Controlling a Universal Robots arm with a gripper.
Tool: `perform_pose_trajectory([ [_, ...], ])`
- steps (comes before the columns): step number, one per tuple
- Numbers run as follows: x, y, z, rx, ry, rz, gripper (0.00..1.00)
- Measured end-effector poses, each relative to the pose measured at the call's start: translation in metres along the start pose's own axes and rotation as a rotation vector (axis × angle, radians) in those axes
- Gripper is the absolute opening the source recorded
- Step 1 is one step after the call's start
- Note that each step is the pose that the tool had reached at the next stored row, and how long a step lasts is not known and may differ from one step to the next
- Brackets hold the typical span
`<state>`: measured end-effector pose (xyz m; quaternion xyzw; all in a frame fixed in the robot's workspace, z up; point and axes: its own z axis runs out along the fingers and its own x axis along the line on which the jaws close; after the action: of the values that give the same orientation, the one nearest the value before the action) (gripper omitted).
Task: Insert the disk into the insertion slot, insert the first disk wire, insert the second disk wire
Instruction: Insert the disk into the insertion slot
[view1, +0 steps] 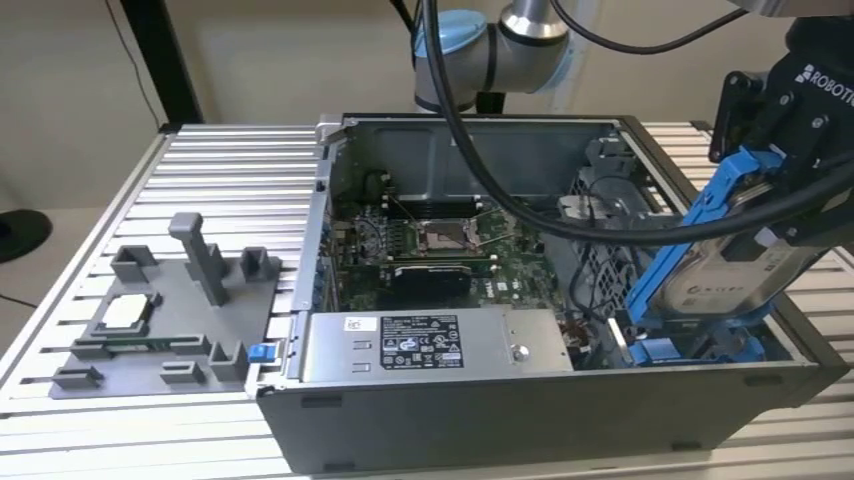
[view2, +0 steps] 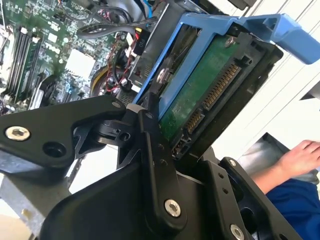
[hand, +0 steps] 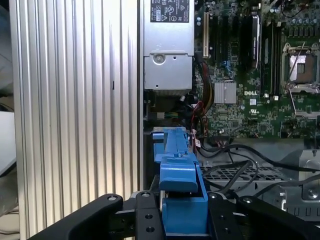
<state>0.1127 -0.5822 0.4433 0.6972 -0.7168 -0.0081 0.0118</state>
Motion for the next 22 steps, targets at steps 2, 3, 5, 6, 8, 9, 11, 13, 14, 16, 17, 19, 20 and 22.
perform_pose_trajectory([
  [2, 0.0000, -0.0003, 0.0010, 0.0001, 0.0000, 0.000, 0.00],
  [3, 0.0000, -0.0003, 0.0017, 0.0004, 0.0000, 0.000, 0.00],
  [5, -0.0002, -0.0006, 0.0037, 0.0012, 0.0000, 0.000, 0.00],
  [6, -0.0004, -0.0007, 0.0052, 0.0020, -0.0001, 0.000, 0.00],
  [8, -0.0007, -0.0010, 0.0073, 0.0030, -0.0002, 0.000, 0.00],
  [9, -0.0008, -0.0012, 0.0081, 0.0034, -0.0003, 0.000, 0.00],
  [11, -0.0027, -0.0068, 0.0184, 0.0040, -0.0036, 0.000, 0.00],
  [13, -0.0083, -0.0073, 0.0207, 0.0047, -0.0039, 0.000, 0.00],
  [14, -0.0083, -0.0074, 0.0212, 0.0049, -0.0041, 0.000, 0.00],
  [16, -0.0093, -0.0078, 0.0299, 0.0113, -0.0045, 0.000, 0.00],
  [17, -0.0096, -0.0078, 0.0309, 0.0119, -0.0049, 0.000, 0.00],
  [19, -0.0102, -0.0078, 0.0330, 0.0129, -0.0054, 0.000, 0.00],
  [20, -0.0104, -0.0079, 0.0338, 0.0131, -0.0056, 0.000, 0.00],
  [22, -0.0107, -0.0079, 0.0365, 0.0136, -0.0053, 0.000, 0.00],
])
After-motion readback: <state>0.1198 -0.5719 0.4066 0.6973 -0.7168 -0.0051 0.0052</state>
